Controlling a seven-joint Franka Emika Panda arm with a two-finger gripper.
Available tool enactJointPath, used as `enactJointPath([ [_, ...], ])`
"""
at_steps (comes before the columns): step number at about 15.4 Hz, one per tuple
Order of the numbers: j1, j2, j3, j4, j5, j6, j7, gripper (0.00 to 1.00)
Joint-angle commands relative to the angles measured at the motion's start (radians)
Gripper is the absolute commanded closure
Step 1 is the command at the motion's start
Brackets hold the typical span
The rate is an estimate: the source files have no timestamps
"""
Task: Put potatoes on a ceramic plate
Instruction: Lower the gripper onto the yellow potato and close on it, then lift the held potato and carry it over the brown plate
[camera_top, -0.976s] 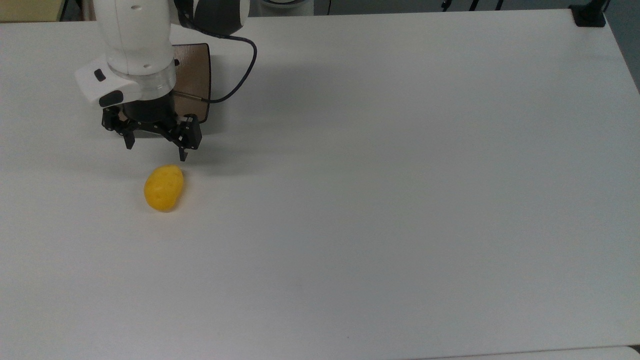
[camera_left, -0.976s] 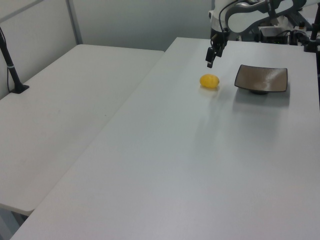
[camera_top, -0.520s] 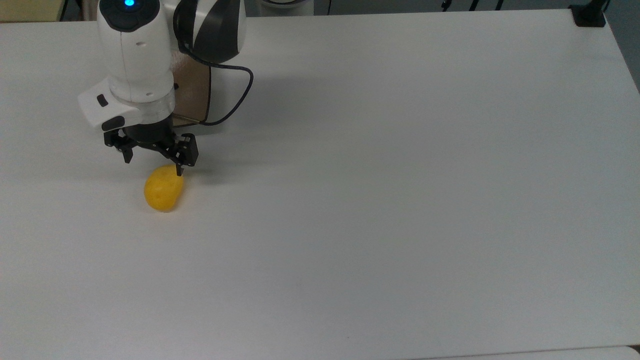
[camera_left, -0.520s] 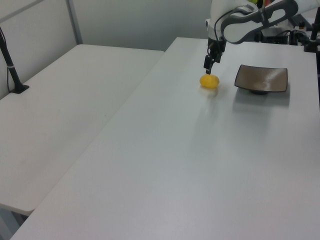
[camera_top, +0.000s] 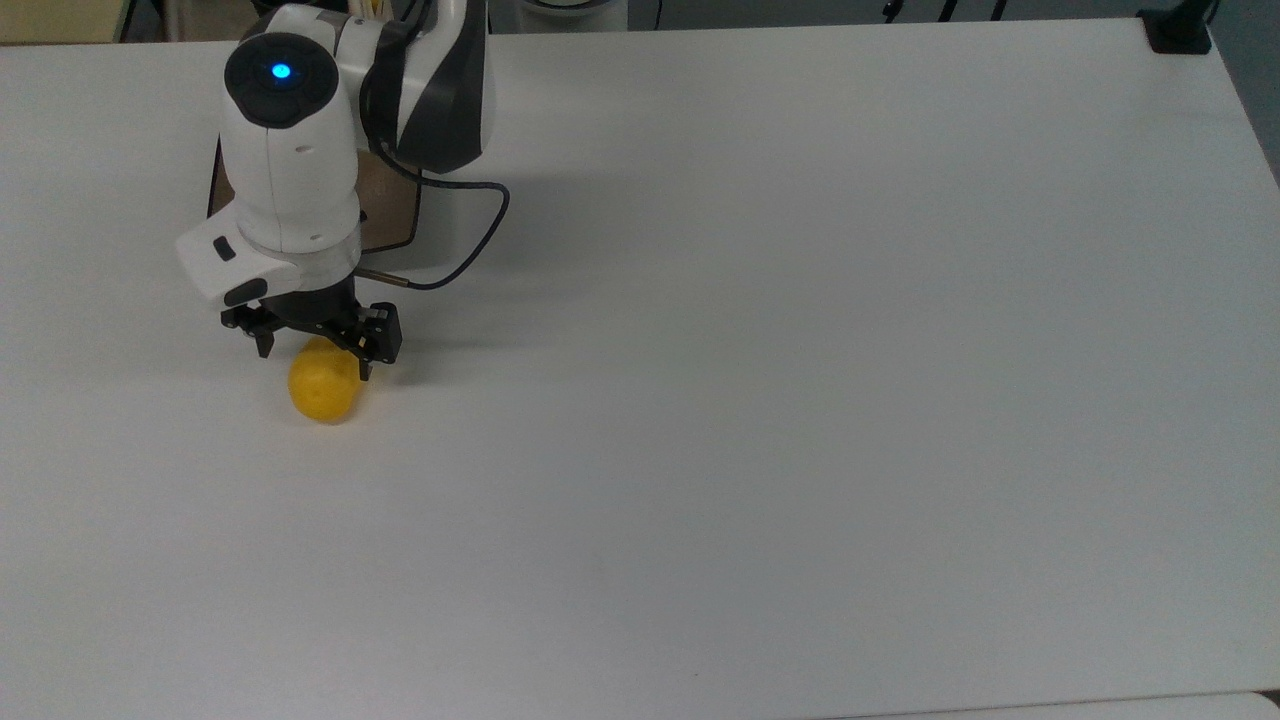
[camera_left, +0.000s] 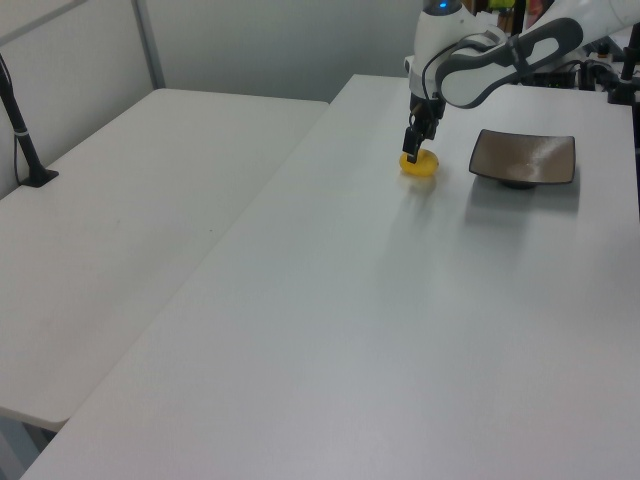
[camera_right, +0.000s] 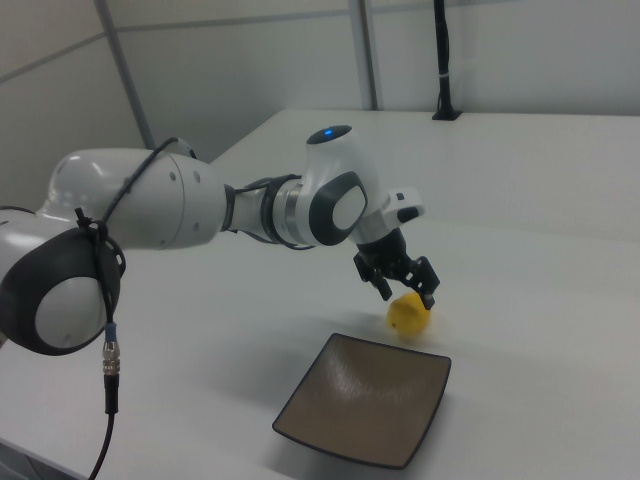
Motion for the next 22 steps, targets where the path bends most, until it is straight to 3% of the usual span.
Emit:
enactJointPath([
  [1, 0.001, 0.037, 0.007, 0.025, -0.037, 0.015, 0.024, 0.00],
  [4, -0.002, 0.049, 0.008, 0.025, -0.051, 0.015, 0.024, 0.00],
  [5, -0.002, 0.052, 0.008, 0.025, -0.054, 0.015, 0.026, 0.07],
  [7, -0.002, 0.060, 0.010, 0.025, -0.054, 0.015, 0.026, 0.45],
  [8, -0.005, 0.062, 0.010, 0.027, -0.054, 0.016, 0.027, 0.56],
  [9, -0.005, 0.062, 0.010, 0.027, -0.052, 0.016, 0.027, 0.60],
  [15, -0.010, 0.049, 0.010, 0.048, -0.038, 0.013, 0.064, 0.60],
  [22, -0.021, -0.072, 0.011, 0.005, 0.012, -0.025, 0.078, 0.58],
])
